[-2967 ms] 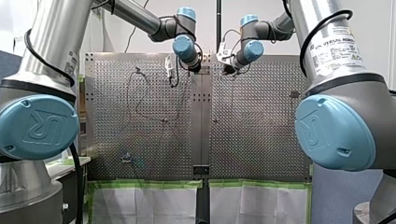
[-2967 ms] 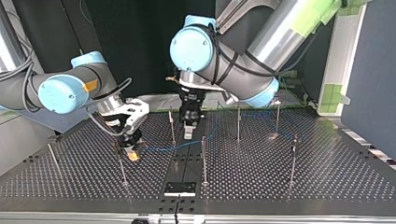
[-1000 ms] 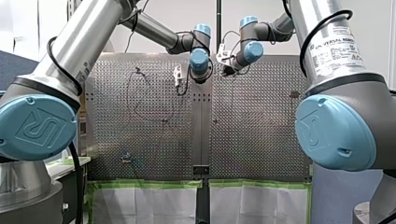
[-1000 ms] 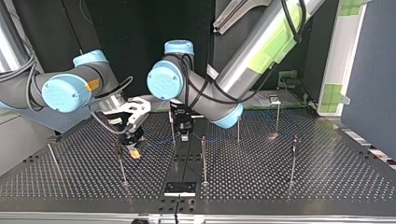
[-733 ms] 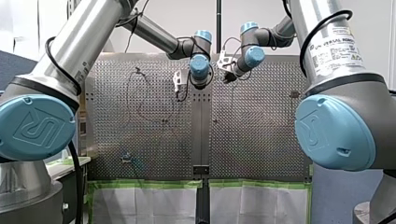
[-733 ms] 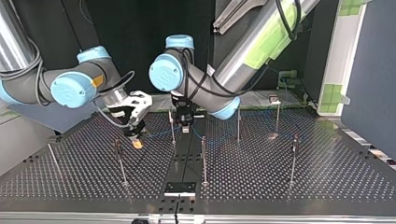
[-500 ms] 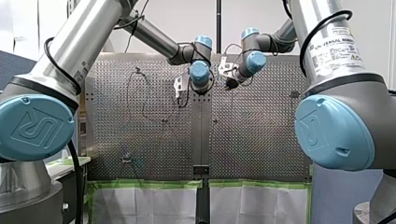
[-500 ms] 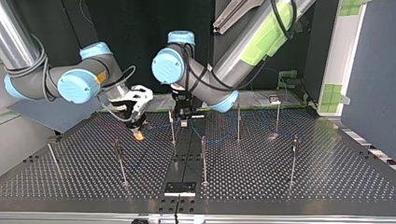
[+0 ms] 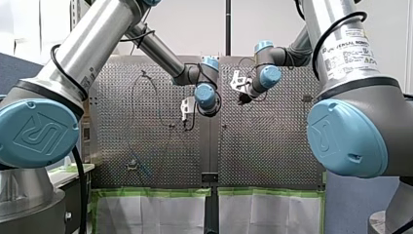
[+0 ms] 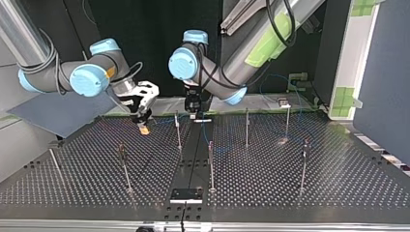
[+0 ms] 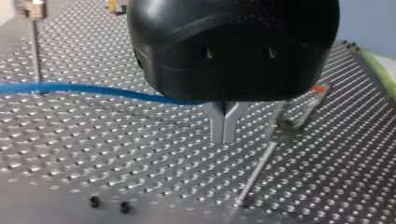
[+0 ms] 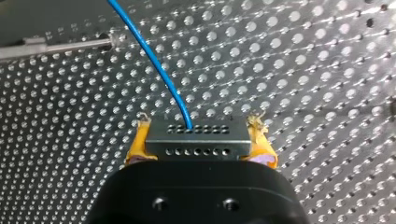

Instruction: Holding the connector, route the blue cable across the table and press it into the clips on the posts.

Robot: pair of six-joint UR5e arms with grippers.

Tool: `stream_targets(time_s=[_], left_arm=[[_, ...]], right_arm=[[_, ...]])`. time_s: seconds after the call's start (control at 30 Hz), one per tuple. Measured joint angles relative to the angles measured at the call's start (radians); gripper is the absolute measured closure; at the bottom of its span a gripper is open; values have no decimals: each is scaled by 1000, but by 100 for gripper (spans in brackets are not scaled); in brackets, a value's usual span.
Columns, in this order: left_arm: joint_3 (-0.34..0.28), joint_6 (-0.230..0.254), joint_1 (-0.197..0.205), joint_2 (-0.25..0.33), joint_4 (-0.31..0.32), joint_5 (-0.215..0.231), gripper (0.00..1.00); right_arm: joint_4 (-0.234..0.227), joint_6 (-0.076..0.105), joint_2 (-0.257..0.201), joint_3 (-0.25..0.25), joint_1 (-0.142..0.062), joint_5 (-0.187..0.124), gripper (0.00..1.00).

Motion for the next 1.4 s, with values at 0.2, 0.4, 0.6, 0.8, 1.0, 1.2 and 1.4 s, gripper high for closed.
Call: stream_targets(time_s=[0.2,0.4,0.6,0.8,1.0,1.2,1.4], left_arm=[[-53,-6,3,-3,52,26,100],[-102,-13,10,-8,101,63,100],[-159,-16,14,-32,159,100,100],[-204,-33,16,-38,211,126,100],[-192,-40,20,-38,262,139,100],[-161,-44,26,-56,277,159,100],[-137,-45,36,-91,276,165,100]], right_arm=[[-28,-35,19,51,1,-2,100],[-30,-54,42,94,3,-1,100],[-31,-56,51,106,-3,-3,100],[-31,-60,80,107,-5,-4,100],[-32,-64,102,107,-10,-2,100],[-40,-62,121,104,-26,-1,100],[-46,-58,127,89,-44,-7,100]])
